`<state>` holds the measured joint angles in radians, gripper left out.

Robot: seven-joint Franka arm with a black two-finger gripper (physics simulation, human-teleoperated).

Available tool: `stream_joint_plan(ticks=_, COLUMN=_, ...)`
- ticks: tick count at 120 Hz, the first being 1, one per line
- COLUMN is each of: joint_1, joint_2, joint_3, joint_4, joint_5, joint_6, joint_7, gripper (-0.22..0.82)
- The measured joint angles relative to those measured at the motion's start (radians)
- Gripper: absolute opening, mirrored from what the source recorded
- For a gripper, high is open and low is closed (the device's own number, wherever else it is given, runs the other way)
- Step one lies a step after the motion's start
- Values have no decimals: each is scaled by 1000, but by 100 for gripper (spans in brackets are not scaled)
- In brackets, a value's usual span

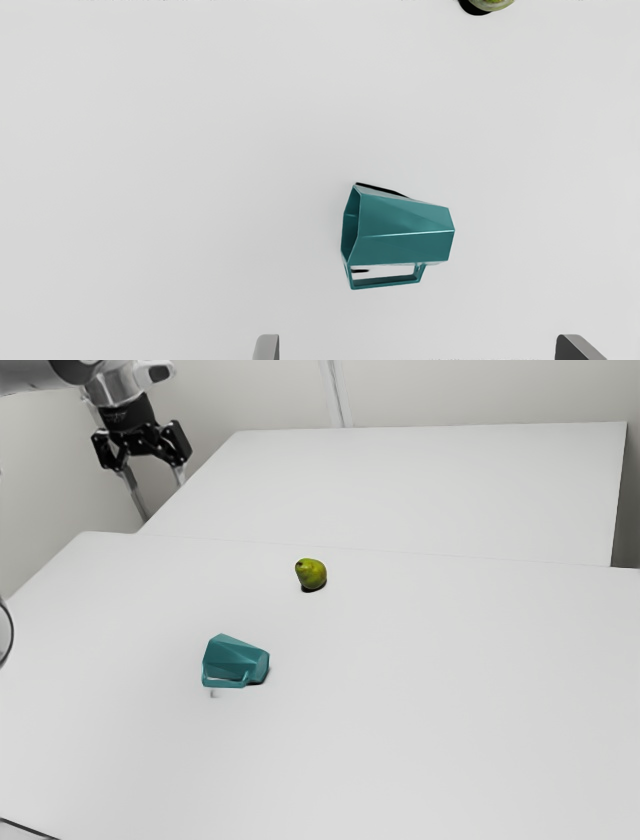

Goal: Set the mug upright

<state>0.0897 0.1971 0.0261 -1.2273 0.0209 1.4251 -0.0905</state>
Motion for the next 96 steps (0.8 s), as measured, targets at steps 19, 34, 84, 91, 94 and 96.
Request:
stream_joint_plan(ticks=19, joint_1=-2, joint_2=-28, joint_3=4, joint_4=-37, joint_5=-37, joint_6=36, joint_7=14, gripper=60)
stream_joint_plan(ticks=34, joint_1=-10, joint_2=-47, joint_3=150, joint_4=-234, joint_5=-267, joint_6=108, joint_7=57, gripper=60)
stream_joint_plan(ticks=84, joint_1=21, joint_2=-84, joint_3=337, joint_4=-832, joint_5=-802, joint_6=256, joint_7=494, gripper=60)
stream_joint_plan(ticks=91, joint_1=38, joint_2=-52, joint_3=337, joint_4=-841, joint_5=-848, joint_6=263, joint_7=551, gripper=60)
stream_joint_plan(ticks=94, joint_1=42, joint_2=-39, joint_3=337, joint_4=-843, joint_5=-868, joint_6=264, joint_7=574, gripper=60)
stream_joint_plan(ticks=96, joint_1=44, joint_2=-32, joint_3=337, joint_4=-844, joint_5=-880, joint_6=264, joint_7=589, gripper=60)
